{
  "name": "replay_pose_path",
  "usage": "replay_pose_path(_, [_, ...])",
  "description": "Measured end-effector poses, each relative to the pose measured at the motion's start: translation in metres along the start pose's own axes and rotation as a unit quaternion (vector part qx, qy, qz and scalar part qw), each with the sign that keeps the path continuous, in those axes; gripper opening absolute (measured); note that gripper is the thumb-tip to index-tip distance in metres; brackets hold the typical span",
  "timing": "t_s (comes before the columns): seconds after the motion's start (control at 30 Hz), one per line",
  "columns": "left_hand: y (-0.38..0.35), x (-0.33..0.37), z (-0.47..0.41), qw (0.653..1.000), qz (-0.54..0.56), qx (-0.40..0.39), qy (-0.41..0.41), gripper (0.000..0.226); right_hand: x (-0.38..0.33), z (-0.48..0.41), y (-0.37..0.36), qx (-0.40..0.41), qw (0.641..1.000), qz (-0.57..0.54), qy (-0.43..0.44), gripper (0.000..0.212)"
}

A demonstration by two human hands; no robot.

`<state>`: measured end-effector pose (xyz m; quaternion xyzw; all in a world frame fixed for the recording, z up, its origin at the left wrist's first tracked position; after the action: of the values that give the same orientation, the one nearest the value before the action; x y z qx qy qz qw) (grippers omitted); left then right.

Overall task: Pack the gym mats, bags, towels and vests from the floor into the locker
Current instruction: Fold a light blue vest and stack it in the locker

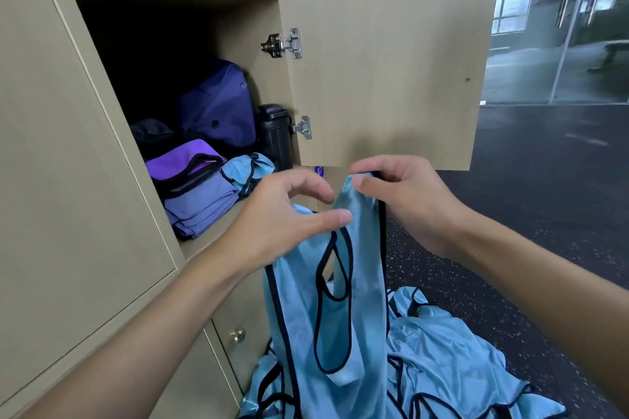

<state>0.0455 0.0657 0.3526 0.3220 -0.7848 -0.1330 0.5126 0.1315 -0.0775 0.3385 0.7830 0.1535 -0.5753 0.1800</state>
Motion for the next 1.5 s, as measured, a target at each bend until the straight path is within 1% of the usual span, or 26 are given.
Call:
replay_pose_path(0.1, [-0.011,-0.002,0.002,1.000,0.004,-0.016,0.026,0.036,0.002,0.002,-0.007,-0.037,0.999,-0.001,-0.010,0.028])
replay_pose_path(0.2, [-0.015,-0.010,0.002,0.999,-0.019,-0.019,0.042,0.021,0.004,0.002,-0.009,-0.044,0.999,0.014,-0.010,0.037])
replay_pose_path(0.23, [-0.014,-0.010,0.002,0.999,-0.026,-0.018,0.035,0.015,0.004,0.002,-0.008,-0.044,0.999,0.014,-0.011,0.038])
replay_pose_path(0.3, [-0.009,-0.007,0.001,0.999,-0.042,-0.005,0.016,0.016,0.004,0.002,-0.007,-0.057,0.998,0.022,-0.018,0.042])
replay_pose_path(0.4, [0.004,-0.003,-0.002,0.998,-0.059,0.035,0.000,0.019,0.007,0.003,-0.010,-0.095,0.990,0.100,-0.028,0.050])
replay_pose_path(0.43, [0.009,-0.002,-0.003,0.997,-0.063,0.051,-0.001,0.018,0.006,0.004,-0.012,-0.100,0.986,0.133,-0.020,0.042])
replay_pose_path(0.5, [0.015,0.000,-0.004,0.995,-0.069,0.067,-0.005,0.018,0.000,0.006,-0.012,-0.084,0.979,0.184,0.015,0.007])
replay_pose_path(0.53, [0.016,0.000,-0.004,0.996,-0.064,0.068,-0.008,0.018,-0.002,0.005,-0.010,-0.068,0.974,0.214,0.034,0.005])
replay_pose_path(0.6, [0.016,0.001,-0.004,0.997,-0.047,0.062,-0.010,0.019,-0.004,0.005,-0.007,-0.042,0.970,0.236,0.046,0.012])
replay_pose_path(0.67, [0.015,0.002,-0.003,0.998,-0.042,0.053,-0.010,0.018,-0.008,0.005,-0.006,-0.033,0.976,0.208,0.060,0.012])
replay_pose_path(0.73, [0.013,0.002,-0.002,0.999,-0.021,0.026,-0.001,0.013,-0.006,0.002,-0.001,-0.013,0.983,0.172,0.055,0.018])
replay_pose_path(0.8, [0.007,0.000,-0.001,1.000,-0.002,-0.011,0.010,0.013,-0.005,0.001,0.003,0.004,0.988,0.142,0.056,0.025])
replay_pose_path(0.87, [0.004,0.002,-0.001,1.000,-0.010,-0.019,-0.001,0.009,-0.006,0.001,0.002,-0.002,0.991,0.119,0.060,0.028])
replay_pose_path(0.93, [0.011,0.002,-0.003,0.999,-0.022,0.026,-0.008,0.009,-0.005,0.001,-0.001,-0.026,0.994,0.097,0.047,0.029])
replay_pose_path(1.0, [0.022,0.001,-0.006,0.997,-0.037,0.073,-0.016,0.015,-0.004,0.004,-0.004,-0.077,0.995,0.053,0.021,0.028])
replay_pose_path(1.07, [0.028,0.002,-0.008,0.995,-0.036,0.085,-0.029,0.016,-0.006,0.011,-0.014,-0.167,0.986,0.000,-0.009,0.031])
replay_pose_path(1.1, [0.029,0.004,-0.008,0.996,-0.030,0.081,-0.037,0.015,-0.008,0.016,-0.020,-0.211,0.977,-0.020,-0.017,0.037])
replay_pose_path(1.13, [0.028,0.007,-0.007,0.996,-0.022,0.073,-0.046,0.014,-0.009,0.019,-0.024,-0.231,0.972,-0.037,-0.020,0.045])
replay_pose_path(1.17, [0.026,0.010,-0.006,0.996,-0.013,0.061,-0.058,0.013,-0.008,0.018,-0.025,-0.221,0.973,-0.052,-0.027,0.053])
replay_pose_path(1.2, [0.023,0.014,-0.006,0.996,-0.006,0.050,-0.071,0.013,-0.004,0.014,-0.024,-0.195,0.978,-0.069,-0.038,0.056])
replay_pose_path(1.23, [0.021,0.018,-0.005,0.995,-0.001,0.039,-0.087,0.013,0.000,0.010,-0.023,-0.171,0.981,-0.083,-0.047,0.053])
replay_pose_path(1.27, [0.019,0.021,-0.005,0.995,0.003,0.030,-0.099,0.012,0.004,0.008,-0.023,-0.159,0.981,-0.095,-0.052,0.045])
replay_pose_path(1.3, [0.018,0.023,-0.005,0.994,0.008,0.022,-0.107,0.011,0.006,0.008,-0.026,-0.164,0.980,-0.101,-0.058,0.034])
replay_pose_path(1.33, [0.017,0.025,-0.005,0.993,0.013,0.015,-0.112,0.010,0.008,0.009,-0.029,-0.182,0.976,-0.104,-0.060,0.029])
replay_pose_path(1.43, [0.015,0.027,-0.003,0.992,0.022,0.006,-0.121,0.012,0.006,0.015,-0.038,-0.255,0.961,-0.096,-0.049,0.036])
replay_pose_path(1.5, [0.014,0.027,-0.003,0.992,0.027,0.000,-0.122,0.012,0.005,0.016,-0.040,-0.261,0.961,-0.081,-0.043,0.034])
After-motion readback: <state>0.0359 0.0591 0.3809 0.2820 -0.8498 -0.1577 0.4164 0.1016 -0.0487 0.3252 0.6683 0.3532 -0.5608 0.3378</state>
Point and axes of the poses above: each hand's wrist, its own z-axis away from the middle knuckle, its own y-axis out of the back of the hand, x = y × z, the point moved 8 cm from there along -z, towards the middle knuckle, and after that the axes turned 2 degrees about -y, right-handed, at the moved point
